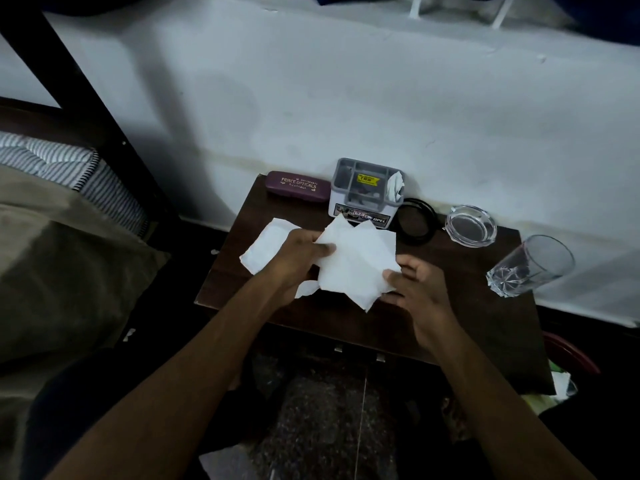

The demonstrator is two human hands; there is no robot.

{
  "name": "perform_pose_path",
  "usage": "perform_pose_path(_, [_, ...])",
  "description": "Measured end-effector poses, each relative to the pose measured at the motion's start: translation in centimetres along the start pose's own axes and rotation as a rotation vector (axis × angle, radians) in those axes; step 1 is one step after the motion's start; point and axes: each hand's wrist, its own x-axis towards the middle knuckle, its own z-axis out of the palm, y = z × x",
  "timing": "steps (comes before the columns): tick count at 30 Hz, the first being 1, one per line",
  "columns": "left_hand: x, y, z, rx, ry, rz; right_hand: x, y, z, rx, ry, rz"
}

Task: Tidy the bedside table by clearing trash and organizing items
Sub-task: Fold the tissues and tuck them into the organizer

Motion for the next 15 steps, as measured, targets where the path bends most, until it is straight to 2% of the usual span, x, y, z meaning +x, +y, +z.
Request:
perform_pose_path(6, [0.4, 0.2, -0.1, -0.116, 0.082, -0.029, 0.0, -1.2, -1.4, 0.053, 0.058, -0.027])
perform_pose_path(8, [0.7, 0.3, -0.2, -0.170, 0.132, -0.054, -0.2, -1.8, -1.9, 0.175, 0.096, -0.005])
perform_pose_path(12, [0.8, -0.1, -0.3, -0.203, 0.170, -0.074, 0.1, -2.2, -2.2, 0.620, 0.162, 0.099])
perform_pose_path(15, [1.0, -0.8, -0.1, -0.225, 0.142, -0.062, 0.1, -2.0, -0.8, 0.684, 0.167, 0.122])
